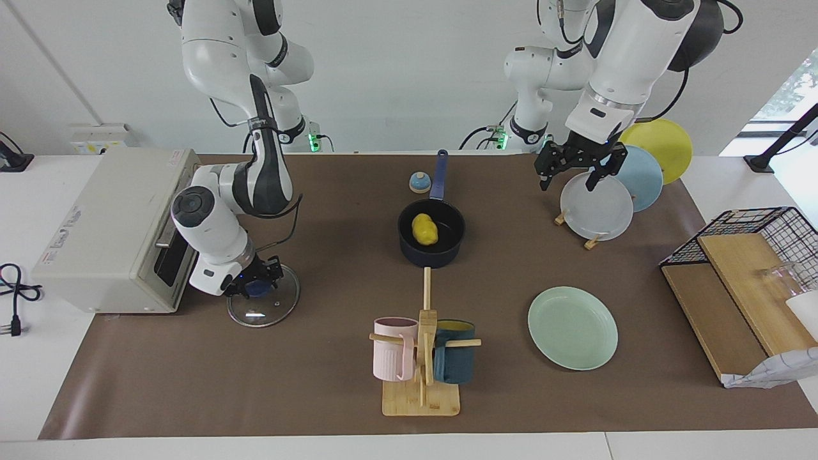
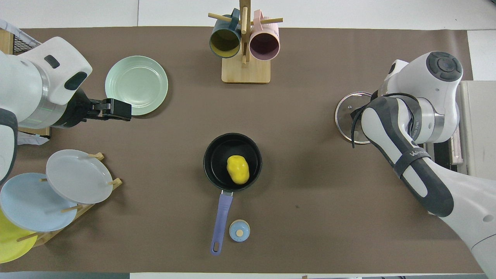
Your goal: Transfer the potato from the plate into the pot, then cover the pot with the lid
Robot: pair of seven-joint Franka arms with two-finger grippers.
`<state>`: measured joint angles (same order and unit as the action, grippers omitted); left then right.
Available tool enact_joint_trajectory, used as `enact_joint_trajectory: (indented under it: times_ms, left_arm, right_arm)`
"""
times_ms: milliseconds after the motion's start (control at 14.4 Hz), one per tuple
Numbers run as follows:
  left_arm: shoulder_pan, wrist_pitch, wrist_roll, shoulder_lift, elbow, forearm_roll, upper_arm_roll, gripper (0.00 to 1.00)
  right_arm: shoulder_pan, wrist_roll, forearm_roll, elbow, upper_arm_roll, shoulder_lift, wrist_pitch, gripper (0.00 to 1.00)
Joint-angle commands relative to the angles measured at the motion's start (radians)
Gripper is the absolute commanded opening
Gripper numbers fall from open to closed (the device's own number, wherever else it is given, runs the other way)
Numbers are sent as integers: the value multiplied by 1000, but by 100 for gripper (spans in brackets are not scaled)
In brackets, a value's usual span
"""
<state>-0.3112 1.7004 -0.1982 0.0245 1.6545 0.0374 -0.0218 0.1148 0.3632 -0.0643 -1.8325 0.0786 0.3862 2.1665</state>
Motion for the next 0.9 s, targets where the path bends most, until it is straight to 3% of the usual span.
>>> enact_joint_trajectory:
  times_ms: [0, 556, 833]
  left_arm:
    - [21, -50, 51, 12, -10, -19, 10, 100]
    - [64, -156, 68, 23, -65, -36, 13, 100]
    - [153, -176, 71, 28, -59, -36, 82, 100]
  right_arm:
    - [-11, 39, -9, -22, -5, -24, -20, 47]
    - [0, 23, -11, 19, -6, -27, -80, 40]
    - [8, -35, -14, 93, -11, -27, -174, 40]
